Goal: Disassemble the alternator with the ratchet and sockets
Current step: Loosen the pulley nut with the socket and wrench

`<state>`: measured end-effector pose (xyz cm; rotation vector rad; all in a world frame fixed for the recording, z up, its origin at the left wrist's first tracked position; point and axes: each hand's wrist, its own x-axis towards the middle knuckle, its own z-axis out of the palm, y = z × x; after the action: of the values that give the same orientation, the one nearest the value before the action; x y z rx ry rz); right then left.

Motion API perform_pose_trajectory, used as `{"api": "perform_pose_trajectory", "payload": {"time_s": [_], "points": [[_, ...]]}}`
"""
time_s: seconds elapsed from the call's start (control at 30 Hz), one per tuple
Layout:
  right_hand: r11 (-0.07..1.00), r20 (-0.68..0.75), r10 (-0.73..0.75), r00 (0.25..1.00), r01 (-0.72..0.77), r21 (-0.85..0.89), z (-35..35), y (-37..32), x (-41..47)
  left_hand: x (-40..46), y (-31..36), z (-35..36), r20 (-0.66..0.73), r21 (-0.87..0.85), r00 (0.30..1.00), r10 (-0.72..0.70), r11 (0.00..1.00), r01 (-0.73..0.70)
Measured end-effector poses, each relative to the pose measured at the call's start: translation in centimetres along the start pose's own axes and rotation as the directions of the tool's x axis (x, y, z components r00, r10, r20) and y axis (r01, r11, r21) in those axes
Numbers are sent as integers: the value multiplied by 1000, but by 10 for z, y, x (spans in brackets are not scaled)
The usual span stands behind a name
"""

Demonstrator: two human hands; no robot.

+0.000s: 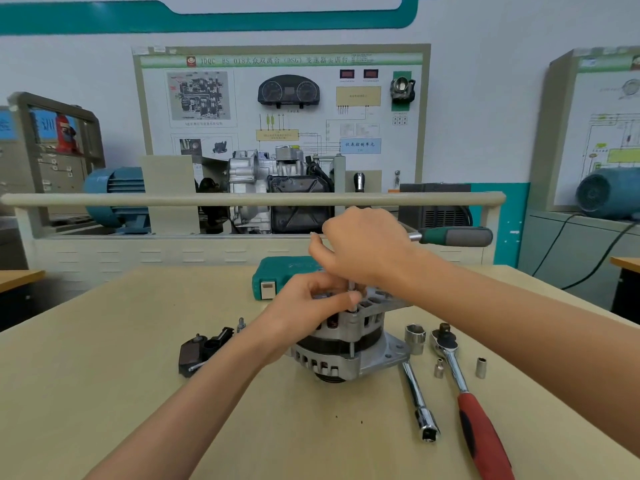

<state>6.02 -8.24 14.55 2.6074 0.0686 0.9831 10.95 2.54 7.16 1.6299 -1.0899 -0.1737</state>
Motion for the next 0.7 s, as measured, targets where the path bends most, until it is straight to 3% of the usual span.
{"api": "perform_pose_trajectory", "payload": {"time_s": [0.13, 0.33, 0.4, 0.57, 0.7], "points": [[995, -71, -49, 996, 54, 79, 2, 1, -4, 2, 2, -6, 29, -61, 999, -36, 997, 37], [997, 42, 8, 999, -11, 77, 0, 0, 0, 11, 3, 6, -195, 86, 981, -1, 996, 19], [999, 29, 7, 1000, -8, 37, 0, -2, 0, 10, 3, 2, -156, 69, 988, 4, 998, 7], [999, -2, -37, 999, 37, -2, 1, -4, 5, -2, 2, -15, 94, -10, 996, -8, 1000, 9], [1000, 14, -28, 1000, 28, 11, 2, -5, 6, 2, 3, -11, -14, -58, 999, -31, 998, 31]]}}
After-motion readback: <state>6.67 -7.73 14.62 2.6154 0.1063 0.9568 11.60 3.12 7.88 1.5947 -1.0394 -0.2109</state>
